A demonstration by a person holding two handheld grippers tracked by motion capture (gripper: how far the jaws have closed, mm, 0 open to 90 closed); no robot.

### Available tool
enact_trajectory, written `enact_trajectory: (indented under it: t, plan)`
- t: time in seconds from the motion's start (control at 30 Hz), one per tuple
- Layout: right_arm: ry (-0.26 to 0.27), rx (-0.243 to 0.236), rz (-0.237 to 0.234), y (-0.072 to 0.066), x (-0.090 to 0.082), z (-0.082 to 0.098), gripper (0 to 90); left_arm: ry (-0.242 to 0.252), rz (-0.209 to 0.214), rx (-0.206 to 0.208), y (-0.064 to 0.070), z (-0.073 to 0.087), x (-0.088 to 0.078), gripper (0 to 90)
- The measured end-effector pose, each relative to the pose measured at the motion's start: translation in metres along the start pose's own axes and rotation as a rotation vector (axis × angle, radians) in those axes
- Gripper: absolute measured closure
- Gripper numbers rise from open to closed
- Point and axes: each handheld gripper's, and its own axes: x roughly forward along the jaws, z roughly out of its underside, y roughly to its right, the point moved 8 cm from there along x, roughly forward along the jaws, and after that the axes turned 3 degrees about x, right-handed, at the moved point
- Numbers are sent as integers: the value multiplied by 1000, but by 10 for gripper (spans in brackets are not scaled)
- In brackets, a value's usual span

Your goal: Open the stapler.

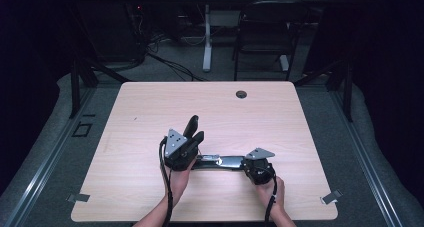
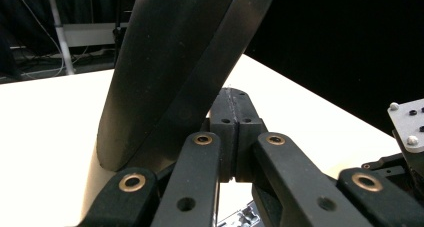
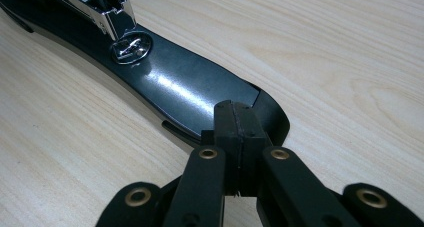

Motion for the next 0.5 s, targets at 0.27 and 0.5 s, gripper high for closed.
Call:
enact_trajectory:
  t: [0.27, 0.5]
  plan:
    - [-6, -4, 1, 0, 0, 0, 900, -3, -21, 20, -5, 0, -5, 900]
    - [-5, -2, 2, 0, 0, 0, 900, 2, -31, 16, -10, 0, -9, 900]
